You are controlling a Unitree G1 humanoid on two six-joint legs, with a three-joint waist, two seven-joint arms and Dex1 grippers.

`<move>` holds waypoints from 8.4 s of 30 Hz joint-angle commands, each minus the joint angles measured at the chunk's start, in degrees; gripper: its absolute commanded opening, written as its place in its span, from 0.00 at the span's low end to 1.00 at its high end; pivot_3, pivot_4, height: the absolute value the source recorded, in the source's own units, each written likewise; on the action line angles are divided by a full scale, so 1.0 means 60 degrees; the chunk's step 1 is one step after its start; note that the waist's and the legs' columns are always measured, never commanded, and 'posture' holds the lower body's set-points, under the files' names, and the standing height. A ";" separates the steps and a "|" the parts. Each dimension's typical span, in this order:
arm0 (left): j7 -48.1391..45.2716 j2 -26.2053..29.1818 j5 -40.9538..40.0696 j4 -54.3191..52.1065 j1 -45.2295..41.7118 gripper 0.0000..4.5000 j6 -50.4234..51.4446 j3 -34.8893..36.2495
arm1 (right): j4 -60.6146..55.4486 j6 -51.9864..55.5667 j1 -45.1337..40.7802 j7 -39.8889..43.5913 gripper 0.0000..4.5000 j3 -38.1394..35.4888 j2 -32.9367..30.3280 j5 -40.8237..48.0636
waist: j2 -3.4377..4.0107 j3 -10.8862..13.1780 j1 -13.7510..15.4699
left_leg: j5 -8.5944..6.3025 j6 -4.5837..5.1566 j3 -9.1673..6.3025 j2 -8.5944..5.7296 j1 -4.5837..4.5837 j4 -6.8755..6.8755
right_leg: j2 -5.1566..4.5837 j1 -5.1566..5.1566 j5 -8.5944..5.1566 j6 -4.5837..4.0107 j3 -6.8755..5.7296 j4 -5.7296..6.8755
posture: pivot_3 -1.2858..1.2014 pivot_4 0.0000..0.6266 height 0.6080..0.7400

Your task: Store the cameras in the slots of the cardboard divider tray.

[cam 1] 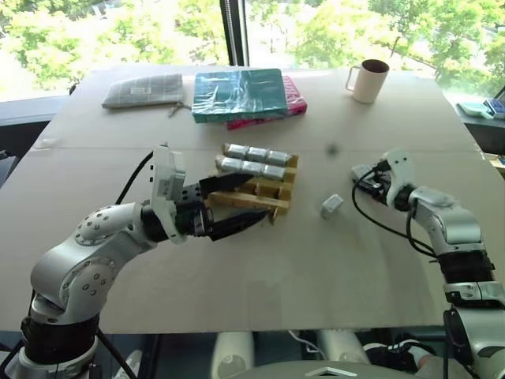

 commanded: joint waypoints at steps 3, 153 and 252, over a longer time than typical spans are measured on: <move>0.3853 -0.0402 -0.2974 0.0121 -0.0794 0.91 0.2149 0.0041 | -0.3241 -0.2678 0.0840 0.1360 0.42 0.0374 -0.1531 -0.0807 | 0.0013 0.0012 0.0065 | 0.0000 0.0001 -0.0018 -0.0019 -0.0012 -0.0004 | -0.0019 0.0000 -0.0022 0.0038 -0.0007 0.0000 | 0.52 0.24 1.00; -0.0343 0.0049 0.0625 -0.1041 0.3930 0.85 -0.1437 0.0989 | -0.0274 -0.6494 -0.1297 0.6674 0.16 0.2795 -0.1942 -0.1044 | 0.0030 0.0013 0.0021 | -0.0007 0.0009 -0.0067 -0.0005 0.0025 0.0077 | -0.0020 0.0078 -0.0009 0.0003 -0.0093 0.0022 | 0.52 0.24 1.00; -0.0002 -0.1460 0.2419 0.3210 0.4589 0.85 -0.3818 0.2988 | -1.0195 -0.2567 0.9125 -0.0590 1.00 -0.1354 0.1178 -0.0125 | -0.0023 -0.0025 -0.0020 | -0.0039 -0.0040 -0.0013 0.0011 -0.0002 -0.0028 | -0.0094 -0.0059 -0.0058 0.0007 0.0032 -0.0019 | 0.52 0.24 1.00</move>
